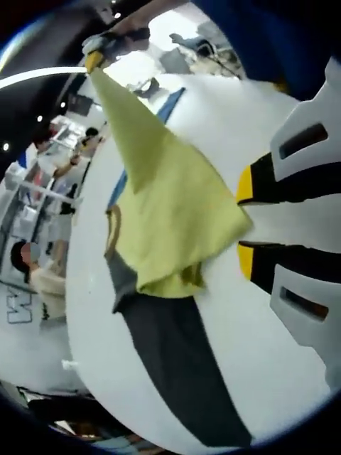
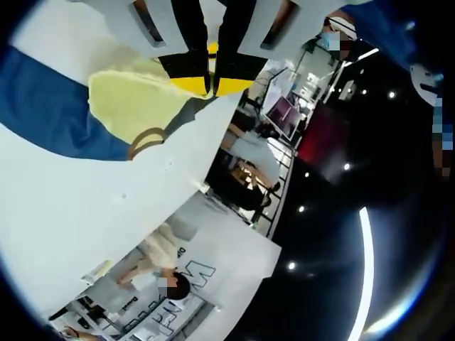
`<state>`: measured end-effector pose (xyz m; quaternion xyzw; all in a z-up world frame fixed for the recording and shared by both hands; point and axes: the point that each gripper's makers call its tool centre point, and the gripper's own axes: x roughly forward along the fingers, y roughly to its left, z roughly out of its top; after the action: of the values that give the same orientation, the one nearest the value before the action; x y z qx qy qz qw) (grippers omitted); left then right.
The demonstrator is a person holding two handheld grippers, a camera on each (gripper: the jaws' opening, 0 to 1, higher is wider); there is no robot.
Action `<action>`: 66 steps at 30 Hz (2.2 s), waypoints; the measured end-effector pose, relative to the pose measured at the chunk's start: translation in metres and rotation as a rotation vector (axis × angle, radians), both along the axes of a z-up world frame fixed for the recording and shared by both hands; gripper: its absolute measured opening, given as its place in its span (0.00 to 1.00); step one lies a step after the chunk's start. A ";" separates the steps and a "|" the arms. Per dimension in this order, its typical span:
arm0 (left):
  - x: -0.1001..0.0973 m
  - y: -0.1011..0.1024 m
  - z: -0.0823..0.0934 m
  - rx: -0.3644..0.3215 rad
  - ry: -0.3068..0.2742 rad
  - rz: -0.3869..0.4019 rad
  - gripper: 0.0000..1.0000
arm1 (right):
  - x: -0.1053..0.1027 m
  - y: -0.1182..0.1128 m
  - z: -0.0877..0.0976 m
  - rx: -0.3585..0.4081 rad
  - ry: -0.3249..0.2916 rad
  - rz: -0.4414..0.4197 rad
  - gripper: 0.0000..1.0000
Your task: Fold the garment on the visible template until the final outline fits inside the template.
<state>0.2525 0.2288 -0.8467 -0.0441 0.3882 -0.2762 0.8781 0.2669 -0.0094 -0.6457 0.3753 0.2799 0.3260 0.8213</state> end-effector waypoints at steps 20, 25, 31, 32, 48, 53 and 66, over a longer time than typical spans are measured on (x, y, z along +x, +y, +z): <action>0.011 -0.004 -0.002 -0.015 -0.014 0.057 0.11 | -0.001 -0.004 0.000 -0.002 0.004 -0.007 0.00; 0.011 -0.003 -0.004 -0.001 -0.025 0.062 0.03 | -0.002 -0.005 -0.001 -0.006 0.004 -0.008 0.00; 0.014 -0.002 -0.007 0.015 -0.044 0.069 0.01 | -0.004 -0.007 -0.003 -0.011 0.006 -0.010 0.00; 0.013 -0.002 -0.007 0.015 -0.044 0.070 0.01 | -0.004 -0.007 -0.003 -0.011 0.006 -0.010 0.00; -0.038 0.007 0.027 -0.020 -0.033 0.042 0.01 | -0.049 -0.026 -0.045 -0.052 0.085 0.017 0.00; -0.057 0.005 0.029 -0.016 -0.014 0.025 0.01 | -0.072 -0.026 -0.063 -0.053 0.122 0.021 0.00; -0.069 0.012 0.028 -0.017 0.001 0.049 0.01 | -0.107 -0.020 -0.104 -0.145 0.171 0.075 0.00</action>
<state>0.1835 0.2412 -0.8186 -0.0614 0.3849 -0.2577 0.8841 0.1599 -0.0294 -0.7493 0.3309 0.3854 0.3021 0.8067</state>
